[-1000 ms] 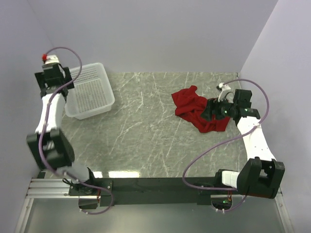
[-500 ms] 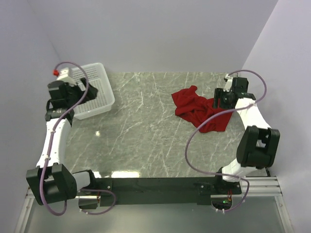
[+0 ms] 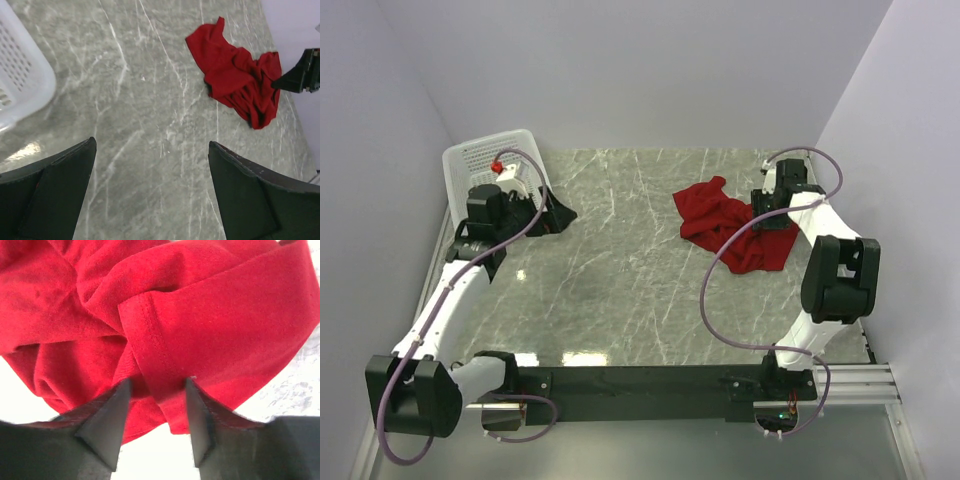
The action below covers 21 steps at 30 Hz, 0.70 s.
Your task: Fold and stack the t-shirts
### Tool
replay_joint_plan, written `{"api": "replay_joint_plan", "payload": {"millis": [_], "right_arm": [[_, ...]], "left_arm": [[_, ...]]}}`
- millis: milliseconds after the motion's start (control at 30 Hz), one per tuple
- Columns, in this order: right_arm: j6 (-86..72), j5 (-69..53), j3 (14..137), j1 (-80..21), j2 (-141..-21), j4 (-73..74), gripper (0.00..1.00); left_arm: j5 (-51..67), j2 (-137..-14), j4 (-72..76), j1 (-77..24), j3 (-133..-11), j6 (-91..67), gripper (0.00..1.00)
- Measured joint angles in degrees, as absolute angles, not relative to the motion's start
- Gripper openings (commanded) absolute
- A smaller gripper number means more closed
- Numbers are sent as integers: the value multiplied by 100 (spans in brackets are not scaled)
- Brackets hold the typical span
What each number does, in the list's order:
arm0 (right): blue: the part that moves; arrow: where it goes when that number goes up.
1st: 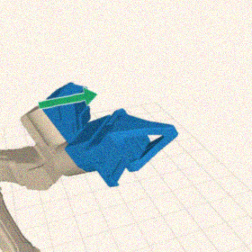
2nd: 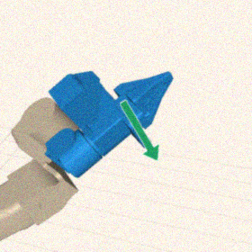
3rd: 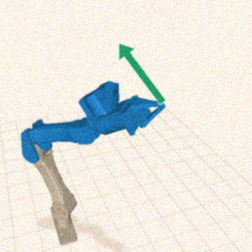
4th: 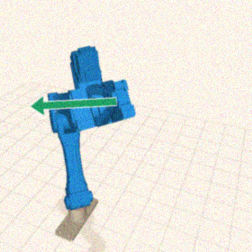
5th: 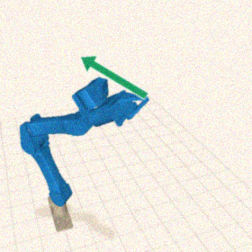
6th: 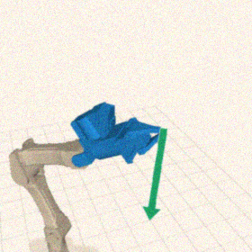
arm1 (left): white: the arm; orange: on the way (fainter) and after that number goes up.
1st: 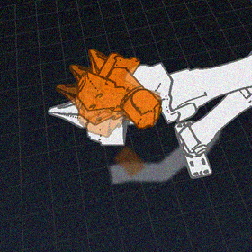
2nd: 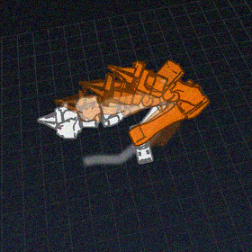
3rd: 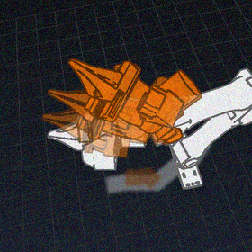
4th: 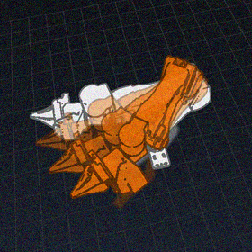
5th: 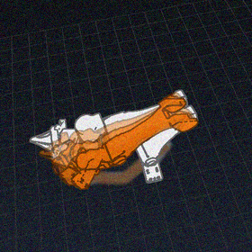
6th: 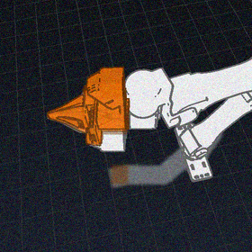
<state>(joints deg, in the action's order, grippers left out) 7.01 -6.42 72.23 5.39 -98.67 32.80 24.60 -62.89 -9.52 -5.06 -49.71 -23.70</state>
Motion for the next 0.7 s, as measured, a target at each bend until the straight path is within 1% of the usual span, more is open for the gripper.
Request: {"api": "replay_joint_plan", "payload": {"millis": [67,100,167,200,267,300,400,533,600,700], "right_arm": [[718,-543,7223,475,-9898,3282,41],[711,-493,7223,469,-9904,3282,32],[731,-384,7223,473,-9904,3282,23],[751,-338,7223,475,-9904,3277,15],[777,-252,7223,475,-9904,3280,10],[786,-237,7223,475,-9904,3280,6],[851,-209,7223,475,-9889,3277,0],[1052,-379,7220,473,-9598,3354,0],[1247,-631,7218,464,-9242,3437,0],[1605,-1221,7253,456,-8654,3664,0]], "left_arm": [[2462,-6305,-926,-615,-4917,-2427,98],[2462,-6331,-919,-679,-4912,-2456,98],[2460,-6388,-869,-794,-4912,-2484,98],[2462,-6407,-843,-840,-4912,-2497,98],[2460,-6466,-755,-945,-4912,-2519,98],[2462,-6495,-731,-989,-4912,-2523,98],[2462,-6643,-628,-1179,-4912,-2530,98],[2462,-7032,-489,-1594,-4947,-2534,98],[2456,-7345,-423,-1857,-5022,-2539,98],[2451,-7883,-318,-2222,-5199,-2565,96]]}}
